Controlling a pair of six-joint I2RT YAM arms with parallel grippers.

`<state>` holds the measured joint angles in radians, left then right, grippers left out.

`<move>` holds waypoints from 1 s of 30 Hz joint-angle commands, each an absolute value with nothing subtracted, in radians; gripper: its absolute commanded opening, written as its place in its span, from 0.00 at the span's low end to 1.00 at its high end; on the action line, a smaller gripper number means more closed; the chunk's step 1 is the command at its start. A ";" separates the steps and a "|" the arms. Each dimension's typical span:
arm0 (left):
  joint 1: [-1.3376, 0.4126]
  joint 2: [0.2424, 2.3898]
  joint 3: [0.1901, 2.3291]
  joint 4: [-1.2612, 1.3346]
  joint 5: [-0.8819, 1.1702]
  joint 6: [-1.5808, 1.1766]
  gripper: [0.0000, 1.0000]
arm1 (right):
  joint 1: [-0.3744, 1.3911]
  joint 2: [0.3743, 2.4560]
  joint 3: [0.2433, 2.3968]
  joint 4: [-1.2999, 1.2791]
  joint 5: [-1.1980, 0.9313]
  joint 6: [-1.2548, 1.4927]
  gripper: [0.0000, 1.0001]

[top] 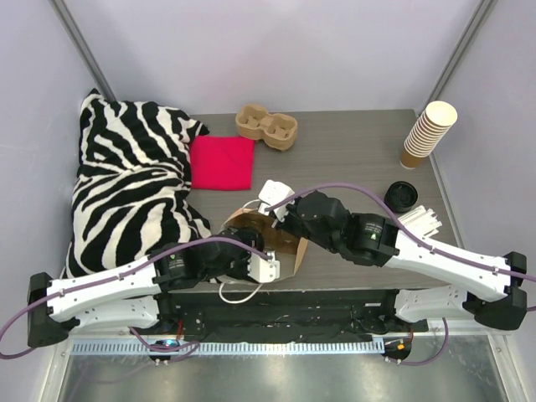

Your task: Pack the takeout coffee

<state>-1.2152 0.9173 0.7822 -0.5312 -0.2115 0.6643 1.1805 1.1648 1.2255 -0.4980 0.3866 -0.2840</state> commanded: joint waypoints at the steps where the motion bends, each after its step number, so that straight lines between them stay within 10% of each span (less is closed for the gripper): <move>1: -1.209 0.920 0.772 -0.443 -0.250 0.680 0.04 | 1.190 1.118 1.212 -0.423 0.388 -0.276 0.01; 30: -1.013 1.006 0.762 -0.393 -0.051 0.769 0.01 | 1.184 1.094 1.204 -0.436 0.278 -0.201 0.01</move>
